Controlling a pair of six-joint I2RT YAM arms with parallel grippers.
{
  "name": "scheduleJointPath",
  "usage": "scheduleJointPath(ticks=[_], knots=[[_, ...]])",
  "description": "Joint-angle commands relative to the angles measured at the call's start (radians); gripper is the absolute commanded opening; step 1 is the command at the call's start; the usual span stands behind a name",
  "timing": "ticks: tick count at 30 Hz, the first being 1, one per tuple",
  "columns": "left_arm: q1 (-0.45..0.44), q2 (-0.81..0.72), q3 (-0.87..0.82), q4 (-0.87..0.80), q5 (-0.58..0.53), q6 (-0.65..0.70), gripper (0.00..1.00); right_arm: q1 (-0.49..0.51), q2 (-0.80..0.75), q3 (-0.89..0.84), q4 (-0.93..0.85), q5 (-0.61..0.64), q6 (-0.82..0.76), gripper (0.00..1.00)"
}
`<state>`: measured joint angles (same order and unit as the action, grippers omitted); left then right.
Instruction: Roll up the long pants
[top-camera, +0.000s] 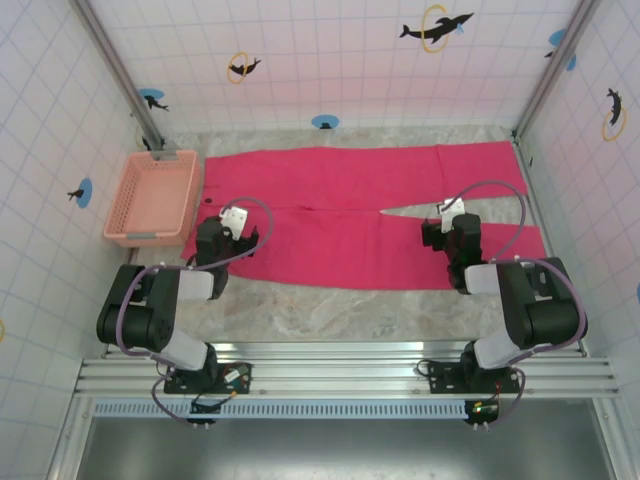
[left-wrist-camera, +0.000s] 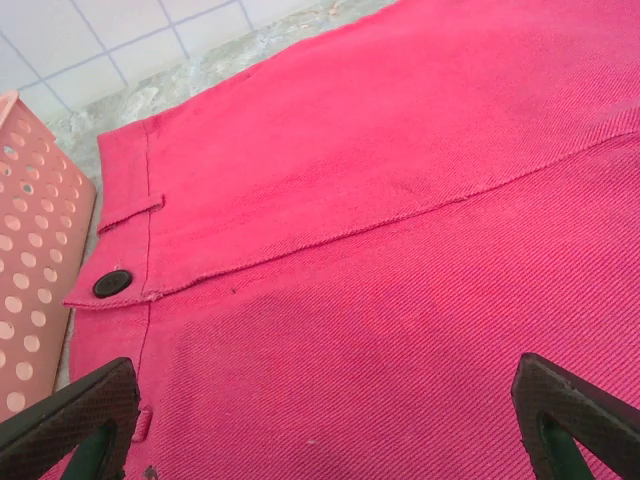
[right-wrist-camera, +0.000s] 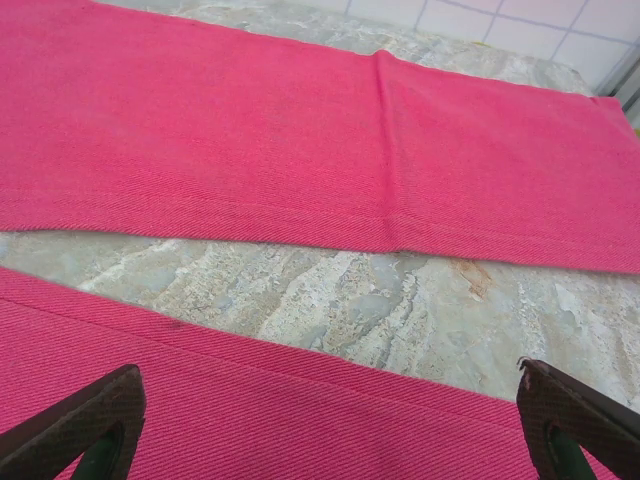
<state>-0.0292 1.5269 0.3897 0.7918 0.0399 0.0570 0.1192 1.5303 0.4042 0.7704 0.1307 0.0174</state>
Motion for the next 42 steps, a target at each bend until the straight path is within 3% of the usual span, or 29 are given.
scheduleJointPath(ticks=[1, 13, 15, 18, 21, 23, 27, 33, 36, 39, 42], knots=[[-0.004, -0.012, 0.020, 0.020, 0.017, 0.022, 0.98, 0.002, -0.009, 0.005, 0.042, 0.007, -0.003, 0.98], [-0.004, -0.015, 0.024, 0.017, 0.016, 0.024, 0.98, 0.002, -0.012, 0.009, 0.042, 0.018, 0.001, 0.98], [-0.005, -0.052, 0.100, -0.138, 0.002, 0.022, 0.98, 0.005, -0.057, 0.073, -0.103, 0.047, 0.006, 0.98], [-0.009, -0.045, 0.417, -0.676, -0.110, 0.019, 0.97, 0.011, -0.074, 0.372, -0.684, 0.148, 0.009, 1.00], [-0.013, 0.041, 0.720, -1.142, -0.241, -0.014, 0.98, 0.043, -0.054, 0.523, -0.989, 0.231, -0.009, 0.93], [-0.029, 0.064, 0.831, -1.351, -0.365, -0.067, 0.97, 0.078, -0.065, 0.613, -1.233, 0.438, 0.088, 0.94], [-0.090, 0.046, 0.897, -1.623, -0.549, -0.155, 0.97, 0.044, -0.101, 0.750, -1.688, 0.461, 0.374, 0.93], [-0.147, 0.079, 0.921, -1.793, -0.679, -0.203, 0.97, 0.006, -0.178, 0.740, -1.962, 0.310, 0.673, 0.92], [-0.153, 0.107, 0.955, -1.775, -0.717, -0.123, 0.97, -0.013, -0.200, 0.703, -2.015, 0.225, 0.793, 0.84], [-0.153, 0.133, 0.985, -1.763, -0.739, -0.102, 0.97, -0.012, -0.229, 0.644, -2.035, 0.205, 0.898, 0.84], [-0.182, 0.159, 0.981, -1.736, -0.765, -0.067, 0.97, -0.045, -0.248, 0.545, -2.002, 0.094, 0.992, 0.82]])
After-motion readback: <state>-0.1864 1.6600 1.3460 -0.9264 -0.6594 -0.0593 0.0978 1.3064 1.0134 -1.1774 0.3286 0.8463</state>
